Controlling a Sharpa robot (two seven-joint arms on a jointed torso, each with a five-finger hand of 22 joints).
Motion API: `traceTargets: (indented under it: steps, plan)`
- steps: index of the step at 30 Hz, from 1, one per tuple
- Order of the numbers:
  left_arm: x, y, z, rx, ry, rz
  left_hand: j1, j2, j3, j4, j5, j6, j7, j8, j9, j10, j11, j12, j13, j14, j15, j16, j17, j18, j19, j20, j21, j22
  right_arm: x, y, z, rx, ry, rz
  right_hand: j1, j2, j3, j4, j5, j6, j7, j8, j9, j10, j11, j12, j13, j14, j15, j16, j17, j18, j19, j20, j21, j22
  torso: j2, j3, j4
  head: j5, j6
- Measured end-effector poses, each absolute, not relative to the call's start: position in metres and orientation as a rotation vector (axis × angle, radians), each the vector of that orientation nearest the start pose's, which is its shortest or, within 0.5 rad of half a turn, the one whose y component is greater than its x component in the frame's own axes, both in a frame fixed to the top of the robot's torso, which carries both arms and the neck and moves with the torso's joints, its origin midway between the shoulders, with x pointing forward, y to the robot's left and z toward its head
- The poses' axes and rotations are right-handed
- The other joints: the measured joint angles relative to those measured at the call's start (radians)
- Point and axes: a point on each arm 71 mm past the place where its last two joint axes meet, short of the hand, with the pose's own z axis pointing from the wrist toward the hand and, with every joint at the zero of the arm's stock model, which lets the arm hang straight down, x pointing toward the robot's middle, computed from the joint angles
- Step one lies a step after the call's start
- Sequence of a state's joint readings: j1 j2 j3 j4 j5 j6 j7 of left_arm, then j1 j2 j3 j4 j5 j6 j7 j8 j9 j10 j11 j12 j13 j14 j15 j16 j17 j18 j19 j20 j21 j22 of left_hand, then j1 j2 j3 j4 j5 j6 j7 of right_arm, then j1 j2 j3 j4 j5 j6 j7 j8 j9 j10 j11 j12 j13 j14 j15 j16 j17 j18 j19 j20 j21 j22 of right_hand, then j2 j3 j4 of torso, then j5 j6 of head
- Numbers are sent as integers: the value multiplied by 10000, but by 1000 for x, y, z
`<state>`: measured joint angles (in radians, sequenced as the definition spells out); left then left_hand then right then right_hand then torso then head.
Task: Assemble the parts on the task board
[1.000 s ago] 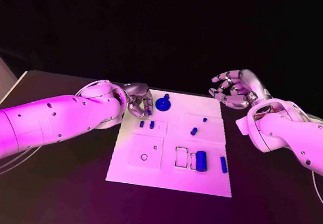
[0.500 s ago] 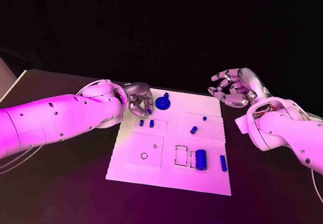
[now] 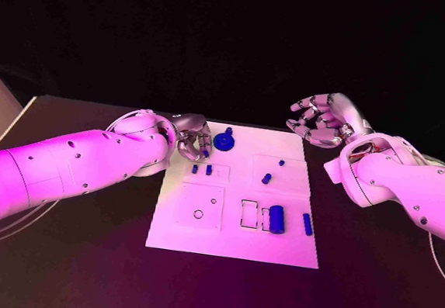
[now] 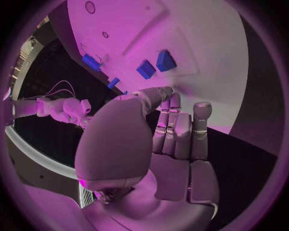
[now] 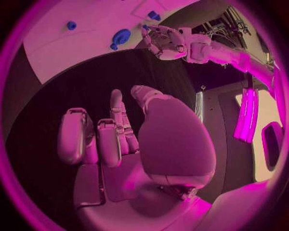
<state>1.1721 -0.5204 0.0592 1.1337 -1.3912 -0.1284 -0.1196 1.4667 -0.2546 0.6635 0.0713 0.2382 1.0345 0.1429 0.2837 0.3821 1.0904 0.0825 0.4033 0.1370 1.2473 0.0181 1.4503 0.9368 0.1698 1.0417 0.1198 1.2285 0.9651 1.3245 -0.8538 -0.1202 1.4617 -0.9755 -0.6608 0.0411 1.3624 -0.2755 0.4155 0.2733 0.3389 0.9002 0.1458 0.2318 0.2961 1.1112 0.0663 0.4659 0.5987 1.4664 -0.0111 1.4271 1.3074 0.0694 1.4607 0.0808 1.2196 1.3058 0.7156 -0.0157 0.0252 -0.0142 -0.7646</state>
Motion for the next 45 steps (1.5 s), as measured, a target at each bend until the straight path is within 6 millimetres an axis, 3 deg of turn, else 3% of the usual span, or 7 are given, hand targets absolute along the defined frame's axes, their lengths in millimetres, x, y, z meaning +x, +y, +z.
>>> traceTargets:
  steps: [34, 39, 45]
  plan:
    - [552, 142, -205, 693, 18343, -6178, -38, -38, -100, -40, -53, 15, 21, -37, 8, 72, -2, -126, 16, 0, 0, 0, -62, 1, -41, 40, -77, -80, 512, -240, -137, 3108, 13687, 7823, -2, -2, 0, 0, 0, -15, -15, 0, -3, 47, -26, -79, -61, 0, 0, 0, 0, 0, -1, 0, 0, -4, -2, -10, 2, -58, -39]
    - [552, 142, -205, 697, 18344, -6180, -39, -39, -128, -68, -53, -156, 71, -230, -1, 106, 31, -235, 38, -31, 31, 0, -93, 1, -40, 40, -124, -121, 512, -240, -137, 3107, 13687, 7820, -41, -41, 0, 0, 0, -15, -15, 0, -3, 54, -20, -170, -139, 0, 0, -38, 0, 0, -1, 1, 0, -4, -5, -15, 5, -59, -35]
    - [550, 145, -210, 673, 18421, -6133, -121, -120, -152, -92, -53, -739, 88, -698, -184, 108, 33, -403, 126, -38, 37, 0, -85, 1, -40, 39, -201, -184, 512, -241, -137, 3106, 13684, 7805, -41, -40, 0, 0, 0, -30, 47, 0, -4, 13, 22, -564, -400, 0, 0, -39, 0, -1, -1, 1, 0, -13, -5, -20, 6, -62, -10]
